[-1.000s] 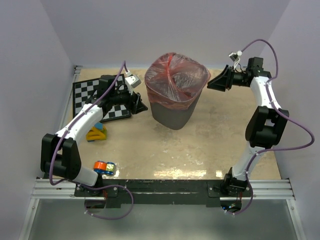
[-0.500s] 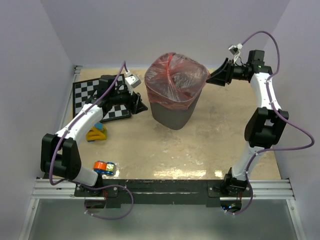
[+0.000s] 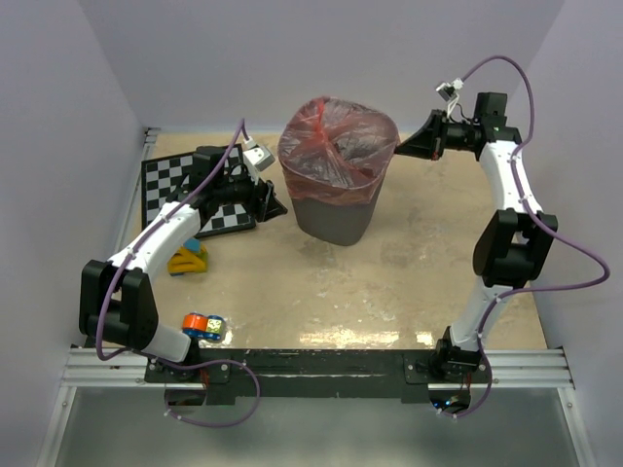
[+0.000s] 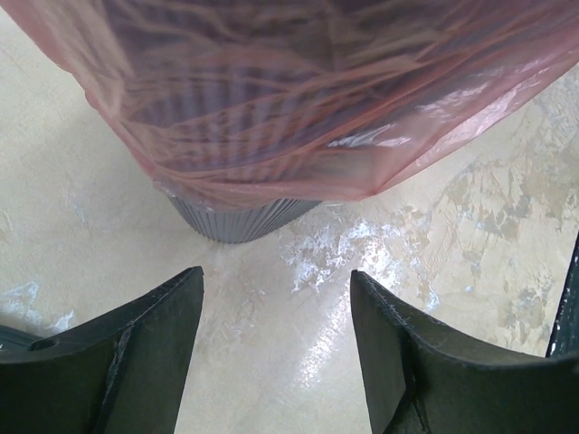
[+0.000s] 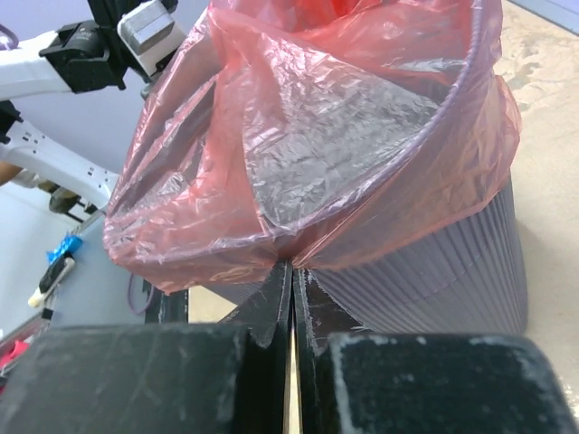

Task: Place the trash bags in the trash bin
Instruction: Place the trash bag in the trash bin.

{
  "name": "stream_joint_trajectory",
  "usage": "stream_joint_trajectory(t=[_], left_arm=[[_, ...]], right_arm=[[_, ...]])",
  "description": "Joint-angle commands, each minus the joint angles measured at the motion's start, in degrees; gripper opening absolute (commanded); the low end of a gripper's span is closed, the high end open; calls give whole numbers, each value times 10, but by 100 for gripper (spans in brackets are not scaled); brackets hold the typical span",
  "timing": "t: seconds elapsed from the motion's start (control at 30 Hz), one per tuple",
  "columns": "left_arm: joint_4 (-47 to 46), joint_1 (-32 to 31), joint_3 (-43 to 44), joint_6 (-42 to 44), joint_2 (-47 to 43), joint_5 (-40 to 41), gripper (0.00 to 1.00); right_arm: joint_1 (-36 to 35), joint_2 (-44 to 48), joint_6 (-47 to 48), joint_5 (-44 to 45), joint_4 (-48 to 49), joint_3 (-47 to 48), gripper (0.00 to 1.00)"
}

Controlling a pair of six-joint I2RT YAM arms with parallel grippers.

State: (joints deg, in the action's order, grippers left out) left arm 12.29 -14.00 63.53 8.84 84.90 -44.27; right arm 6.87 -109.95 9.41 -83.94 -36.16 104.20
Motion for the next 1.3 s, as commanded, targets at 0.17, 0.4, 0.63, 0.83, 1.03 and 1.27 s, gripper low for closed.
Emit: stream_joint_trajectory(t=[0.17,0.4,0.63,0.83,1.03,1.27], left_arm=[[-42,0,-10,5,-24,34,70],[-94,-2,-30,-24,-19,31,70],[-184,-8,-45,-72,6,20,70],[-200,-8,-49,-75,13,9,70],[-181,3,-64,-76,-21,-41,74],[-325,-30,-139,-3,-115,109,100]], right_arm=[[21,75,-103,17,97,-175,0],[20,60,-51,131,77,-211,0],[15,23,-17,196,70,-207,0],[-14,0,25,228,46,-204,0],[-18,15,31,208,37,-190,0],[-19,39,40,226,20,-205,0]])
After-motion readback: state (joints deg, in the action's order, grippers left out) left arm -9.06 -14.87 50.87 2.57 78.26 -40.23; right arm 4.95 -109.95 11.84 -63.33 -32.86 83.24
